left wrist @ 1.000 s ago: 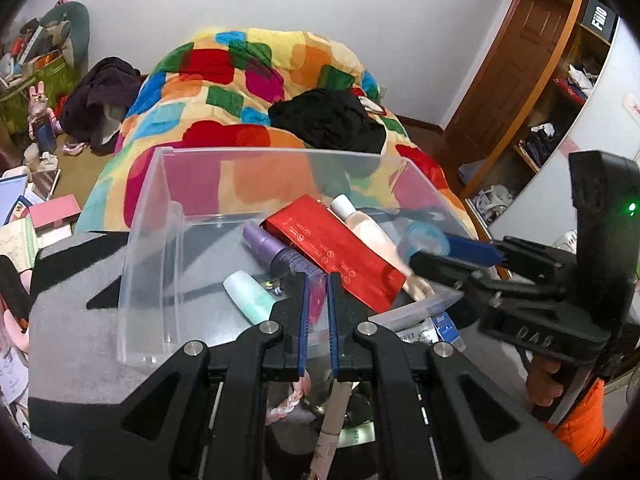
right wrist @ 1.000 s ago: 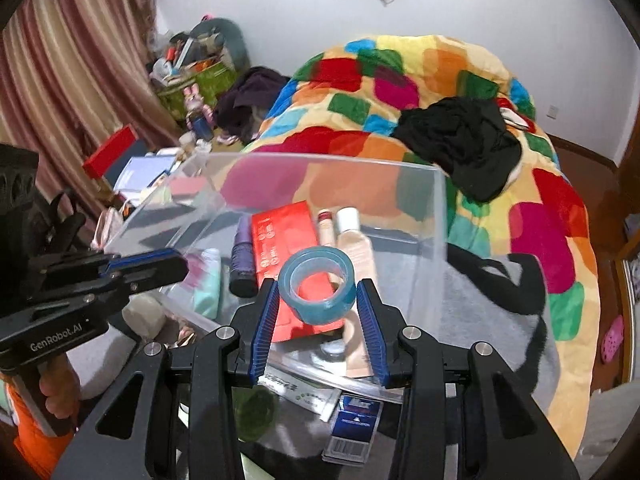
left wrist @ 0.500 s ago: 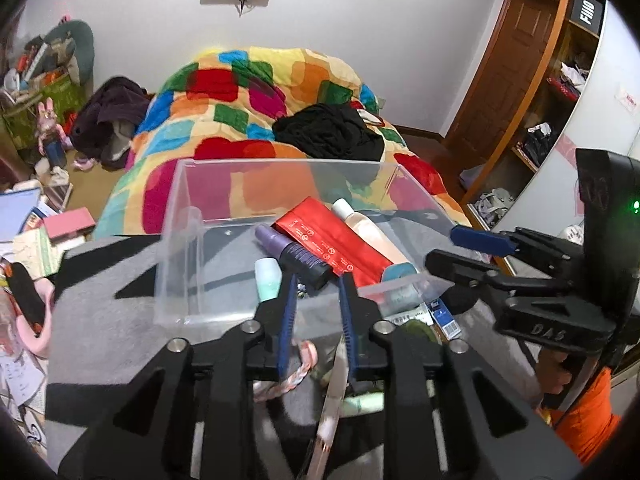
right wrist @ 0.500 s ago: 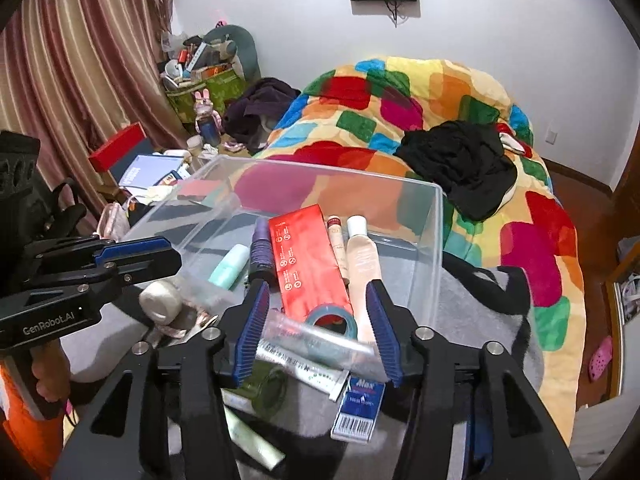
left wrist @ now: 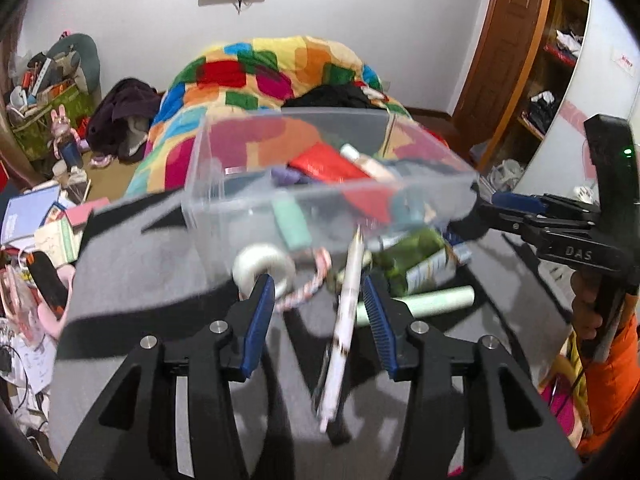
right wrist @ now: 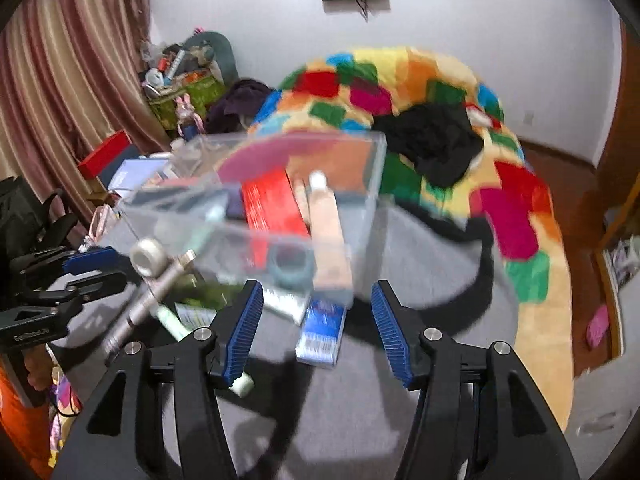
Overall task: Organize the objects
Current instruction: 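Grasp the blue Max box with the right tool while the left tool grasps the white pen, then carry the Max box and white pen into the clear box and open both tools, then grasp the white-green tube with the right tool while the left tool grasps the white tape roll, then lower the white-green tube and white tape roll into the clear box and release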
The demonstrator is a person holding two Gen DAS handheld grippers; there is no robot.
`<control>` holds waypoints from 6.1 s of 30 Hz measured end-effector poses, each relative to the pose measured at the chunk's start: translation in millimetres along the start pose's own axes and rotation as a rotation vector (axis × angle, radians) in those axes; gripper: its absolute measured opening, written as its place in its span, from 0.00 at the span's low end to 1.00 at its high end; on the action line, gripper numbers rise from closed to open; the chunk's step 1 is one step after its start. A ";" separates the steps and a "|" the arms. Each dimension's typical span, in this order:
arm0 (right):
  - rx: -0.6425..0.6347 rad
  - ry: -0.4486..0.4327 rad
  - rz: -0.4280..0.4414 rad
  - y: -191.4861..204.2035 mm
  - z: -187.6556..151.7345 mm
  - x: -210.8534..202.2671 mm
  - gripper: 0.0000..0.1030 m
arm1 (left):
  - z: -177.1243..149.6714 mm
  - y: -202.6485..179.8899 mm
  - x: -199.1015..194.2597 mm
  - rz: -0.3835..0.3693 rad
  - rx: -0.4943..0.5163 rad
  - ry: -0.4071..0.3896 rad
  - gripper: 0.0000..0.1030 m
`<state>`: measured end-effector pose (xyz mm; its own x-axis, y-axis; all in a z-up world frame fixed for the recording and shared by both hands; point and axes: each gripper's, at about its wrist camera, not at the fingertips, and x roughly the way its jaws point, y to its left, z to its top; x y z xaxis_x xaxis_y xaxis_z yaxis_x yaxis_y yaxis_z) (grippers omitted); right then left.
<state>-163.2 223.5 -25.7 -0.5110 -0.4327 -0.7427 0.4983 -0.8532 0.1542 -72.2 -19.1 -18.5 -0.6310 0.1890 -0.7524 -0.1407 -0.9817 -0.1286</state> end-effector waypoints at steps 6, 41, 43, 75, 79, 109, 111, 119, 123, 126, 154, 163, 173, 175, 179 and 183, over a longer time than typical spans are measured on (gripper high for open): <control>0.034 0.101 0.005 -7.0 -18.1 30.1 0.51 | -22.7 -2.8 12.0 -0.024 -0.002 0.073 0.45; 0.020 -0.073 0.040 14.6 -30.3 -37.3 0.24 | -25.9 -25.5 -41.6 -0.032 -0.022 -0.085 0.12; 0.017 -0.096 0.054 18.7 -25.5 -43.1 0.24 | -19.5 -25.4 -49.4 -0.039 -0.022 -0.110 0.12; 0.012 -0.051 0.046 31.5 60.9 31.0 0.24 | 59.2 26.3 11.9 -0.048 -0.129 -0.050 0.12; 0.003 -0.013 0.044 33.8 63.6 48.8 0.24 | 68.8 25.4 19.8 -0.062 -0.123 -0.031 0.12; -0.100 -0.067 0.039 46.4 37.5 8.8 0.46 | 49.1 9.0 -26.9 0.071 -0.018 -0.108 0.69; -0.100 -0.073 0.050 43.4 31.8 2.1 0.50 | 41.9 13.3 -26.4 0.084 -0.022 -0.098 0.75; -0.087 -0.001 0.119 37.4 1.9 2.5 0.51 | 9.4 30.6 2.8 0.125 -0.035 0.026 0.77; -0.131 0.051 0.123 46.1 -22.4 9.7 0.51 | 3.0 36.4 21.9 0.118 -0.061 0.080 0.77; -0.164 0.080 0.142 56.1 -33.7 15.1 0.51 | 6.7 34.8 28.8 0.121 -0.071 0.081 0.77; -0.273 0.065 0.269 85.1 -55.5 -1.0 0.14 | -0.2 26.9 25.6 0.109 -0.114 0.027 0.41; -0.189 -0.036 0.229 72.2 -32.0 -19.4 0.14 | 2.1 11.7 -0.3 0.049 -0.111 -0.054 0.41; -0.070 -0.120 0.167 46.5 15.4 -24.0 0.14 | 33.6 -1.7 -27.6 0.049 -0.066 -0.166 0.41; -0.055 -0.132 0.159 42.8 23.1 -24.8 0.14 | 40.4 -2.4 -28.2 0.044 -0.068 -0.177 0.41; -0.039 -0.139 0.133 40.2 37.9 -18.5 0.14 | 53.1 -1.3 -26.5 0.044 -0.071 -0.192 0.41; -0.035 -0.125 0.084 39.1 50.7 -2.7 0.14 | 65.0 4.3 -16.8 0.047 -0.087 -0.190 0.41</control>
<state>-177.8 176.6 15.4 -0.5485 -0.5373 -0.6407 0.5661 -0.8025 0.1883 -111.8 -24.9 35.6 -0.7692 0.1360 -0.6243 -0.0462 -0.9864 -0.1580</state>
